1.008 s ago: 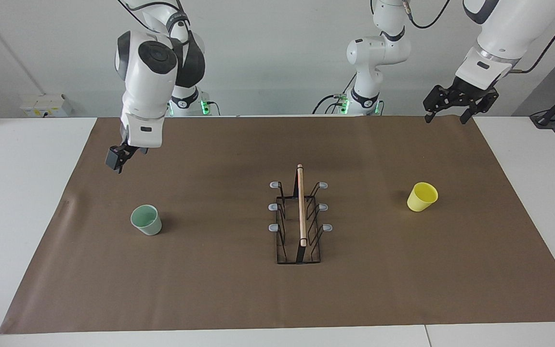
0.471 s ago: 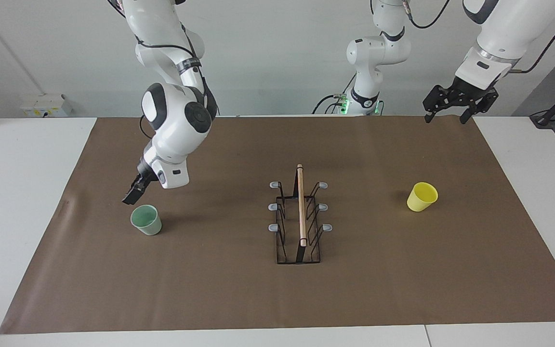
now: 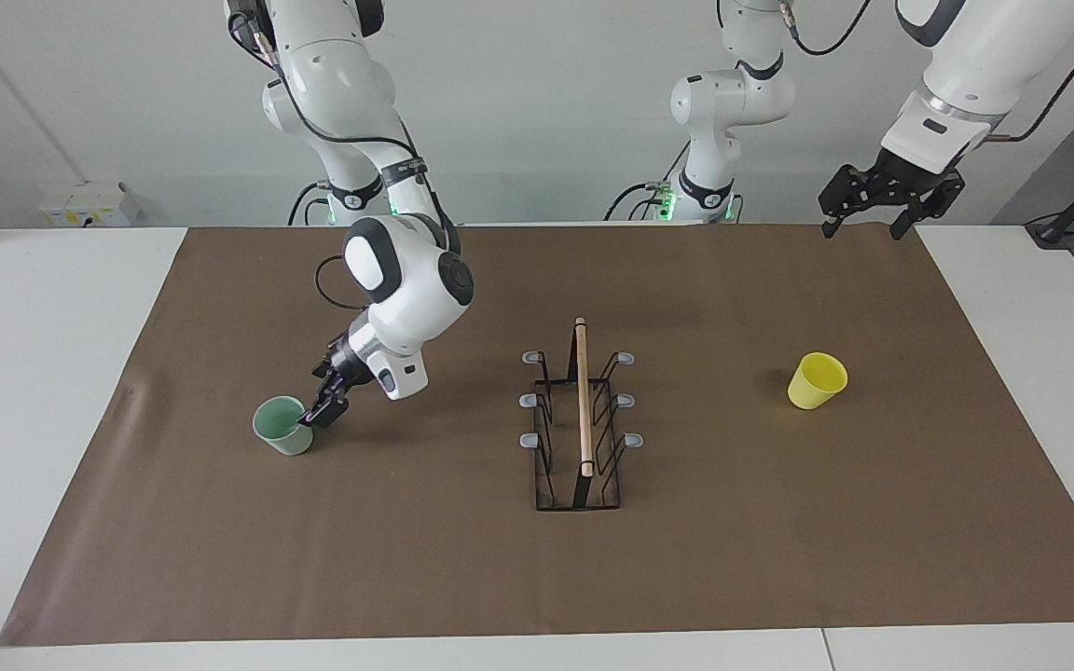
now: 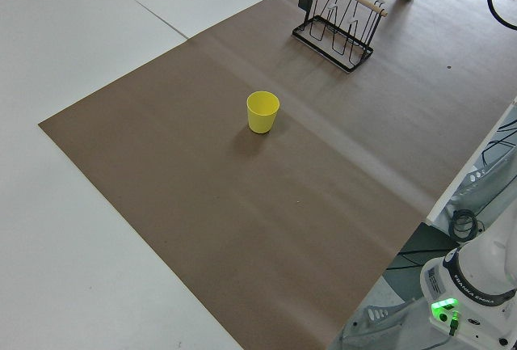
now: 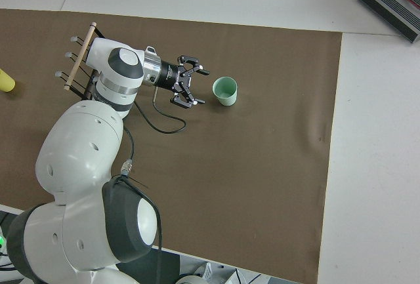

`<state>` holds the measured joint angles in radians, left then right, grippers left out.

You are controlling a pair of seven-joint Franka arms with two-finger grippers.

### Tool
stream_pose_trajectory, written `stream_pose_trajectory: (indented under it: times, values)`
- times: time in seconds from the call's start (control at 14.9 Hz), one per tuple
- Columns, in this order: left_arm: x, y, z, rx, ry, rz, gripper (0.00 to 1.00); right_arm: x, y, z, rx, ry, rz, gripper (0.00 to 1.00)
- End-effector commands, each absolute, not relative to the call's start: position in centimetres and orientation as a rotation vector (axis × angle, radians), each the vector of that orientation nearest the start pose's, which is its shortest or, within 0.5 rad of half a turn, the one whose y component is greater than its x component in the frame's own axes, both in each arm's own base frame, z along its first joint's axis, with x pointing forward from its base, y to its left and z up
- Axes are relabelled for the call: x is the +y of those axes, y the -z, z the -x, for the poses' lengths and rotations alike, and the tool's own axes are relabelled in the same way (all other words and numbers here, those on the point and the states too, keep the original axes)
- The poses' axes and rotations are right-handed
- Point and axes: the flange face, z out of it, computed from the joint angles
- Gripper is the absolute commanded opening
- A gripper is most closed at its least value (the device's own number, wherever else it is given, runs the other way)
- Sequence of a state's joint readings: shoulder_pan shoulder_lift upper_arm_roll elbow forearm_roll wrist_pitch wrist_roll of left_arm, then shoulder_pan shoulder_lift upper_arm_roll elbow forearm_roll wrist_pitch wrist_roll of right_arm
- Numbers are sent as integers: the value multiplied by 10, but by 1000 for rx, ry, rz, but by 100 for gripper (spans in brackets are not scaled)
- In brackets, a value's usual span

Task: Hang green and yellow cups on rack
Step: 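Move the right gripper over the pale green cup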

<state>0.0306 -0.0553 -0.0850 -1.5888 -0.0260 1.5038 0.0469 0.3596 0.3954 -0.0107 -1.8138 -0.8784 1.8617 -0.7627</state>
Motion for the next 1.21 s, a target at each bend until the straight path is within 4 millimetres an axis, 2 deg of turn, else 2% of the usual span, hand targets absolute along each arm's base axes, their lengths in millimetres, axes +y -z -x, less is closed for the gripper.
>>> stream_pose_trajectory:
  times: [0.0,0.27,0.61,0.74,0.81,1.14]
  values:
    - [-32,-642,-524,162,-37,3145,100,158,-299,-609,1656,606,-1636,100]
    - [-32,-641,-524,162,-39,3145,100,160,-286,-608,1686,572,-1637,100]
    - [-32,-641,-524,162,-39,3145,100,151,-275,-600,1708,571,-1598,100]
    - [-32,-640,-521,162,-70,3144,100,140,-267,-601,1729,551,-1578,100]
    - [-37,-637,-516,177,-125,3141,100,137,-267,-602,1727,549,-1569,100]
    - [-34,-636,-519,125,-93,3158,100,131,-262,-602,1743,540,-1522,100]
